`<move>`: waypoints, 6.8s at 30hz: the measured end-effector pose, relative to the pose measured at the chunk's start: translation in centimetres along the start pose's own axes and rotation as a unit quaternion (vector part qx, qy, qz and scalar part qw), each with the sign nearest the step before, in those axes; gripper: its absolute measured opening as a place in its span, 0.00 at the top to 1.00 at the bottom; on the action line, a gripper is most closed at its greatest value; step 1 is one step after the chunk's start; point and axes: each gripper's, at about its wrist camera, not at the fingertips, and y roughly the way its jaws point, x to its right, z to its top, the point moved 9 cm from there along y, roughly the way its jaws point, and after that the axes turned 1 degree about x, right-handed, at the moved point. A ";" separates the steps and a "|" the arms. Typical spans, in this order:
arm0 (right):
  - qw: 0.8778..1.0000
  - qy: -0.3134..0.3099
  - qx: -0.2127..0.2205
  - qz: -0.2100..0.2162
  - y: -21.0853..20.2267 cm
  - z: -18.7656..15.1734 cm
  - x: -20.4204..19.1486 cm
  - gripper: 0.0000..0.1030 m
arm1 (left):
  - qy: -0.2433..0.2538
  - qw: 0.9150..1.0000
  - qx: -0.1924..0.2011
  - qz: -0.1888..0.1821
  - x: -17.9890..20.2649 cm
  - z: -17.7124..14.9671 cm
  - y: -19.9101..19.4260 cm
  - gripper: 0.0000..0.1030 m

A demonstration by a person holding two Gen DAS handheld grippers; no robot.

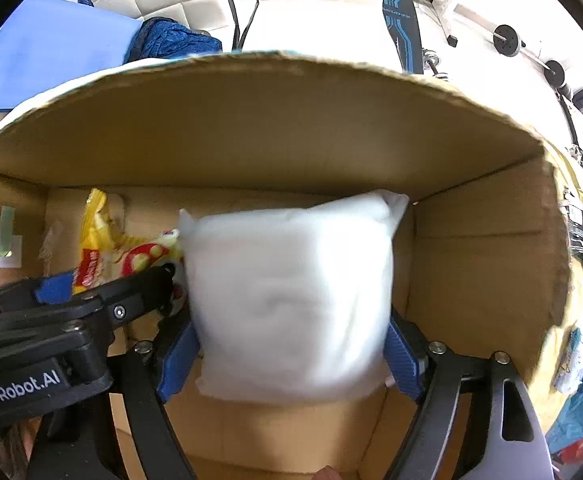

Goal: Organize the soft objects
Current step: 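Open both tools to release the white pack and chip bag in the box, then move both tools out of the box toward the remaining packages, then grasp the blue tissue pack with the right tool while the left tool grasps the panda snack bag, then carry the tissue pack and panda snack bag into the cardboard box with both tools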

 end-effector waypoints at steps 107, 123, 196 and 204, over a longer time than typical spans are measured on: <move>0.979 0.189 -0.070 0.043 3.0 -15.2 44.3 0.30 | -0.020 0.991 -0.043 0.122 24.6 -9.4 15.8 0.59; 0.981 0.156 -0.103 0.042 2.8 -24.4 41.2 0.43 | 0.152 0.973 -0.045 0.165 29.0 -20.4 17.4 0.59; 0.995 0.033 -0.042 0.080 -4.3 -14.0 0.8 0.59 | 0.023 0.989 0.078 0.125 -6.5 -6.9 -5.6 0.60; 0.995 0.034 -0.072 0.057 -0.2 -13.6 0.5 0.58 | 0.028 0.991 0.043 0.124 -8.2 -3.9 -1.3 0.60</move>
